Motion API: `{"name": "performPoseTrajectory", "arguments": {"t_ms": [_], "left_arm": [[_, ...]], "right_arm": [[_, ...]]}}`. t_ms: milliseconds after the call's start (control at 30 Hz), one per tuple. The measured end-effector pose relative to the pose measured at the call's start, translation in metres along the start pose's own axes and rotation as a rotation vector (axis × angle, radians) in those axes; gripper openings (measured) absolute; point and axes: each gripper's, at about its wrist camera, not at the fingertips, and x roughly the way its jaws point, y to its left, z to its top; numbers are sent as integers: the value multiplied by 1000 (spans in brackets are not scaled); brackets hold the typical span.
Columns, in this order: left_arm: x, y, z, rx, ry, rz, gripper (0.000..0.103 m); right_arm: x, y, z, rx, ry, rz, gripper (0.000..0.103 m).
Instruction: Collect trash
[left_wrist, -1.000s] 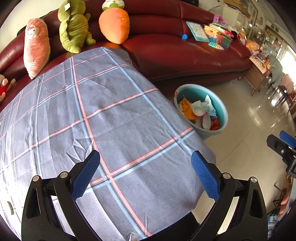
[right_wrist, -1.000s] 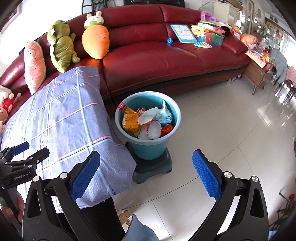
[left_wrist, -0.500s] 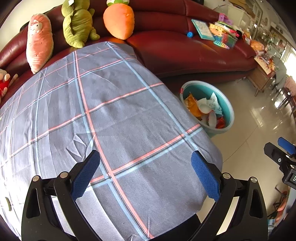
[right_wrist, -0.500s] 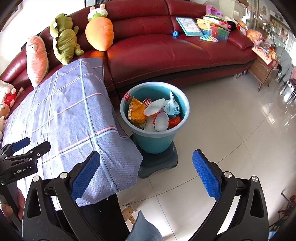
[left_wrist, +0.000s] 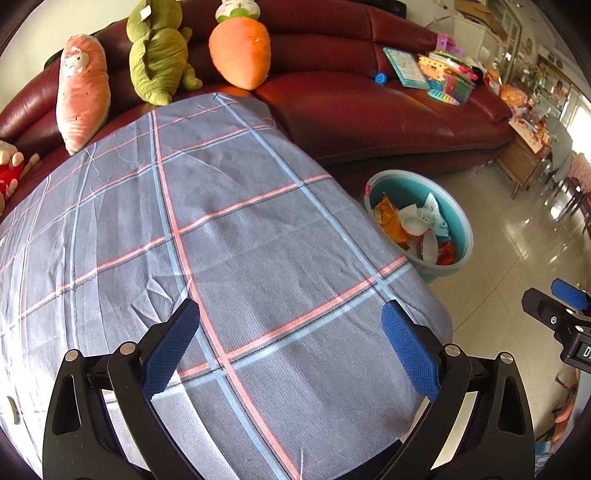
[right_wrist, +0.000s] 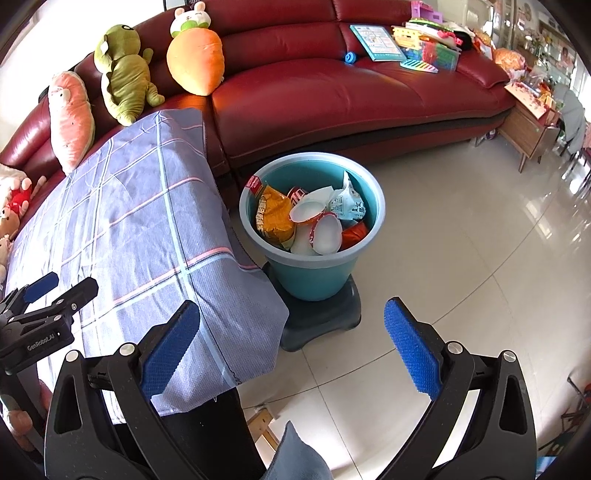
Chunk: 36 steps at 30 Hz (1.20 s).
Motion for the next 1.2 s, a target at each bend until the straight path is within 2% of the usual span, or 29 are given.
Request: {"name": "performPoseTrajectory", "arguments": {"t_ms": [1200], "left_arm": [[32,-3,6,4,69,39,99]], "right_arm": [[30,-4,11,7,35,6,96]]}}
